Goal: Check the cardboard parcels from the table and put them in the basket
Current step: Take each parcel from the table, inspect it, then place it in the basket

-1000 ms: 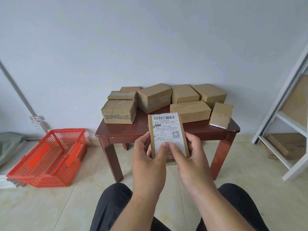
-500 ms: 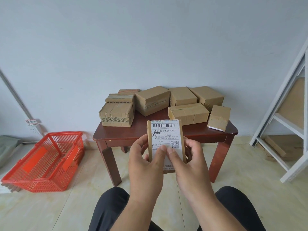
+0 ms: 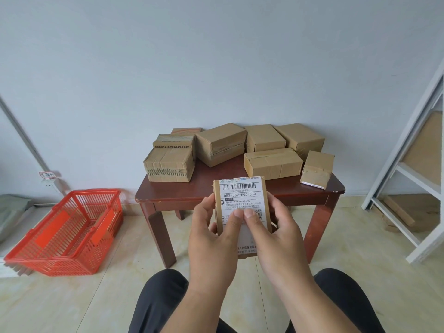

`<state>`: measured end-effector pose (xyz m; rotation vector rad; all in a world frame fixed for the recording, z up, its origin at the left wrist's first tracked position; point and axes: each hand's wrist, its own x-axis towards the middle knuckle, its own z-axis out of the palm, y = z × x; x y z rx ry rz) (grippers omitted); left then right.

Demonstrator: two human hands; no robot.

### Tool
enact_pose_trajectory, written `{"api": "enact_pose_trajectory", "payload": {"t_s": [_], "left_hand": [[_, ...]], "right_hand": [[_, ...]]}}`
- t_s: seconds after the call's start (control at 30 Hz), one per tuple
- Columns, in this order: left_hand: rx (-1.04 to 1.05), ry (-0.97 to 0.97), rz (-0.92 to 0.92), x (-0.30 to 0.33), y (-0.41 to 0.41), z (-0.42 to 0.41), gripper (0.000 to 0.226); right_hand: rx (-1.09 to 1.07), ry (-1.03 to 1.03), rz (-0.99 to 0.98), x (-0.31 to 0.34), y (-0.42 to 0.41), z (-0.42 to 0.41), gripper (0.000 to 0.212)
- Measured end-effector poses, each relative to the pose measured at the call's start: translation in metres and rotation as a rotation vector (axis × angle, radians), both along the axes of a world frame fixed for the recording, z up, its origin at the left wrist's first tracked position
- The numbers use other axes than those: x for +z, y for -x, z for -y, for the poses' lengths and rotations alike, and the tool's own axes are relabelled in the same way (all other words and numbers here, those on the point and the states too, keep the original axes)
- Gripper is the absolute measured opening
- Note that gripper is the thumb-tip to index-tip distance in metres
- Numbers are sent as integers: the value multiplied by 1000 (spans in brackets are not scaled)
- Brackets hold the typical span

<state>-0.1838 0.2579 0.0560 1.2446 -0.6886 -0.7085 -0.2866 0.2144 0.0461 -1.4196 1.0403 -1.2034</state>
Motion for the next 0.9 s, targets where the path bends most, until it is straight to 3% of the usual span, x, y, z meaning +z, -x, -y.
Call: {"api": "enact_pose_trajectory", "payload": {"t_s": [0.23,0.57,0.9], "left_hand": [[19,18,63,-2,5,-2,36],[-41,43,183,9,1,-5,27],[-29,17,96,5,7,-8,28]], "right_hand": [[-23,-11,-17,-1,2,1,32],[-32,-21,-13,2,2,-2,47],[-94,-31,11,2,1,0,48]]}}
